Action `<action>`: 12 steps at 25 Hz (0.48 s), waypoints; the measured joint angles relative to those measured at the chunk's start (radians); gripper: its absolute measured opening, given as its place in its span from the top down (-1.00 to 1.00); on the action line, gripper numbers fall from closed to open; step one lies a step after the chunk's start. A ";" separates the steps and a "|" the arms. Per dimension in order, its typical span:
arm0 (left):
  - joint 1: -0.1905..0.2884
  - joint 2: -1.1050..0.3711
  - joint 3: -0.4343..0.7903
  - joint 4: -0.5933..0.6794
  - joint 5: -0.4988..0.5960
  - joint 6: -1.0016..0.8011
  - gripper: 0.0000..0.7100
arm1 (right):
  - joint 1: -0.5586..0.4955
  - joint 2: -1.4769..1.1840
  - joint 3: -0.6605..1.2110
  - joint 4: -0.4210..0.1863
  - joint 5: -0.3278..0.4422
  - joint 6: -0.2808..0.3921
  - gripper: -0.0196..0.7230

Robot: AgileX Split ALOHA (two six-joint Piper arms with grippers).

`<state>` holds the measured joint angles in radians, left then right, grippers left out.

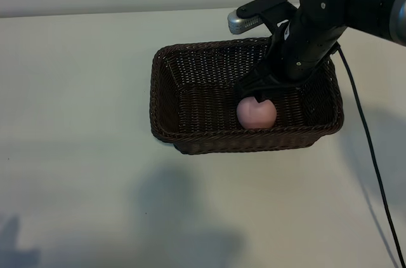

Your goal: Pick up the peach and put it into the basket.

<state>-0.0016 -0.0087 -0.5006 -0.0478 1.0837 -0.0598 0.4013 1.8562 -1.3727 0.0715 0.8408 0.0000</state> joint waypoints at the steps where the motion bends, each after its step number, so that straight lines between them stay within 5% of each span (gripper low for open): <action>1: 0.000 0.000 0.000 0.000 0.000 0.000 -0.40 | 0.000 0.000 -0.011 -0.009 0.008 0.009 -0.54; 6: 0.000 0.000 0.000 0.000 0.000 0.000 -0.40 | -0.006 0.000 -0.086 -0.072 0.063 0.041 -0.66; 12: 0.000 0.000 0.000 0.000 0.000 0.000 -0.40 | -0.103 0.000 -0.139 -0.065 0.103 0.054 -0.65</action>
<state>-0.0016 -0.0087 -0.5006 -0.0478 1.0837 -0.0598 0.2982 1.8562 -1.5120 0.0067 0.9438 0.0542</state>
